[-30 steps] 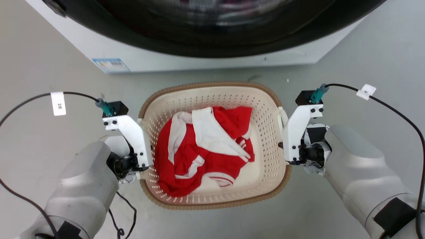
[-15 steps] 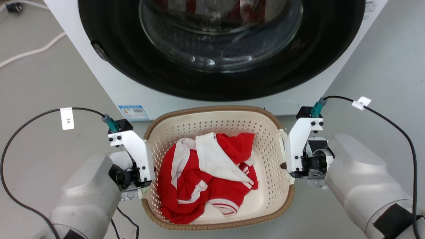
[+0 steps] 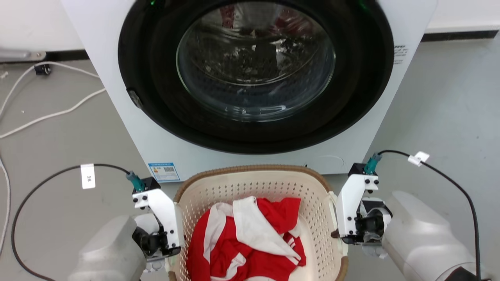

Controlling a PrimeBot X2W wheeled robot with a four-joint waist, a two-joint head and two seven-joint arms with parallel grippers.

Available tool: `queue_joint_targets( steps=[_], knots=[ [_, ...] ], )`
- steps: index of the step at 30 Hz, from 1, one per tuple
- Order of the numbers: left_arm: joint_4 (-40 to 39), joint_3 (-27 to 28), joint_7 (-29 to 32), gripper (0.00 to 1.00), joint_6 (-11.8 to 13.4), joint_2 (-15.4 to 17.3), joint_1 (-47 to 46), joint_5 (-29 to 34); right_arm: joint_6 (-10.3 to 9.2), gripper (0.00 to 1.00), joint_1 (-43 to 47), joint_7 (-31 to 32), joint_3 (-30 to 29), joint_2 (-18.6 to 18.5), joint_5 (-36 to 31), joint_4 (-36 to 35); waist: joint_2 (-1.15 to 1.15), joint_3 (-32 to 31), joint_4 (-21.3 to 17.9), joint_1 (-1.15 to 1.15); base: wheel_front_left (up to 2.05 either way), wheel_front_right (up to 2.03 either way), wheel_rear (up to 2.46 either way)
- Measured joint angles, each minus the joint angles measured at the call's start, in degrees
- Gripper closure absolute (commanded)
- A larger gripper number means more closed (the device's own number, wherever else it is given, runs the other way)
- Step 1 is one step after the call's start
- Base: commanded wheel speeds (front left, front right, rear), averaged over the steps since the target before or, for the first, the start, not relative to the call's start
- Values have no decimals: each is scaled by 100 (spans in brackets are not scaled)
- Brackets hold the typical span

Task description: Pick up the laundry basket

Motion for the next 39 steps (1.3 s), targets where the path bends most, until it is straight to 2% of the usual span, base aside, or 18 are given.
queue_joint_targets(
  steps=[9,39],
  knots=[
    [26,-57,92,100,1,-52,306,-165,0,100,343,118,3,-10,109,18,0,-400,9,0,0,0,0],
    [56,-208,-8,100,1,-38,382,-370,0,100,387,56,246,-20,453,27,0,-410,128,2,0,0,0]
  ],
)
